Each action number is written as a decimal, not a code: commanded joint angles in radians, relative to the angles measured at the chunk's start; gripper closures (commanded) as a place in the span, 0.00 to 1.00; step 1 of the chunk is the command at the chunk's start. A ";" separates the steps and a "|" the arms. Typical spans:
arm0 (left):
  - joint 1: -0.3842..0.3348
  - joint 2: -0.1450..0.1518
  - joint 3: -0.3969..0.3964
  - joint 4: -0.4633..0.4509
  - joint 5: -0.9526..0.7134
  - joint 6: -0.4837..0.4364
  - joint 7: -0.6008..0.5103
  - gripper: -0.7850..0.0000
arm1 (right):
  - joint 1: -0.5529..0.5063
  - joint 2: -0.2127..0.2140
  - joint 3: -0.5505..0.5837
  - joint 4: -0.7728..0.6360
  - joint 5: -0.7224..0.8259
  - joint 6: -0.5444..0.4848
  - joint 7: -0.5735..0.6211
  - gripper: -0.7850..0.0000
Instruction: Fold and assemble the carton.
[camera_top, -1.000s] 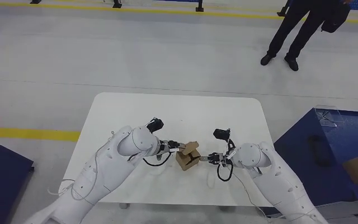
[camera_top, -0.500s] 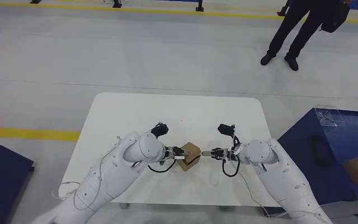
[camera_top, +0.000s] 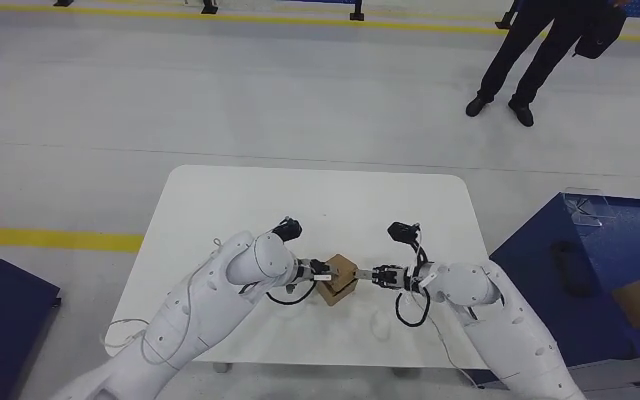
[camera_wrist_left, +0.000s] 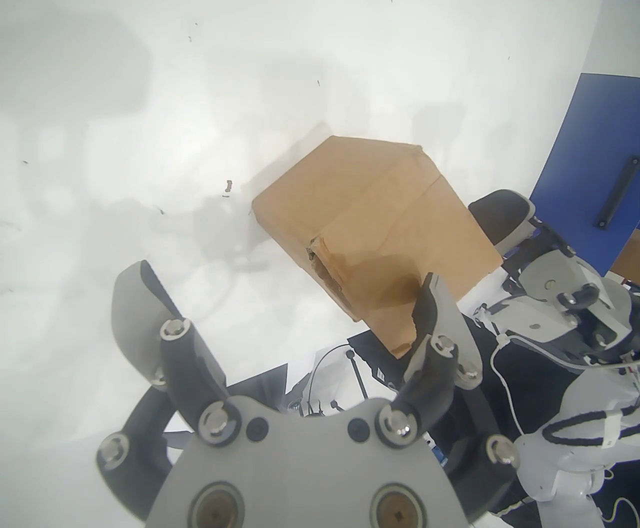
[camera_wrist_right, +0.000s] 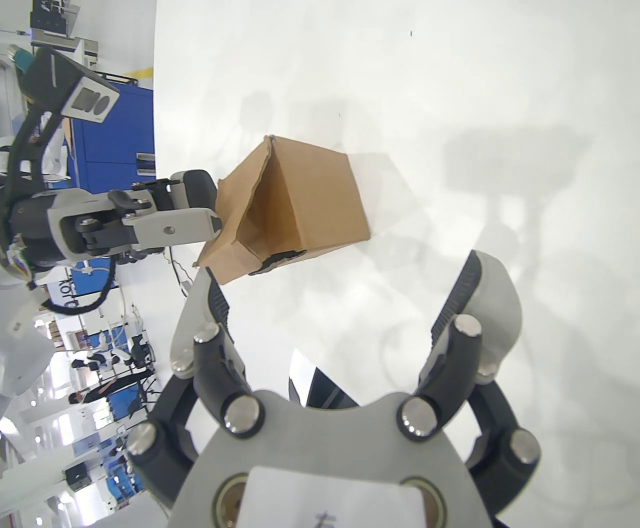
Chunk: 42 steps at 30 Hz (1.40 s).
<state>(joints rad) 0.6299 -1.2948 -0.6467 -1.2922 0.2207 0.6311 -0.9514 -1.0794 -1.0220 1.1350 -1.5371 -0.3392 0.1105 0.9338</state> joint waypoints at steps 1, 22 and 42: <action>0.000 -0.002 -0.002 0.003 0.003 0.003 0.003 0.00 | -0.006 -0.004 -0.027 -0.008 -0.046 0.003 -0.034 0.00; 0.009 -0.008 -0.019 0.019 0.017 -0.019 -0.027 0.00 | 0.007 -0.030 -0.113 -0.003 -0.201 0.048 -0.161 0.00; -0.015 -0.035 0.005 0.075 0.027 -0.016 -0.048 0.00 | 0.029 -0.053 -0.130 0.033 -0.212 0.067 -0.179 0.00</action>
<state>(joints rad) 0.6164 -1.3280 -0.6444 -1.2202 0.2477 0.6143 -0.9987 -1.0504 -1.0744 1.0056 -1.5036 -0.5492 0.1772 0.7543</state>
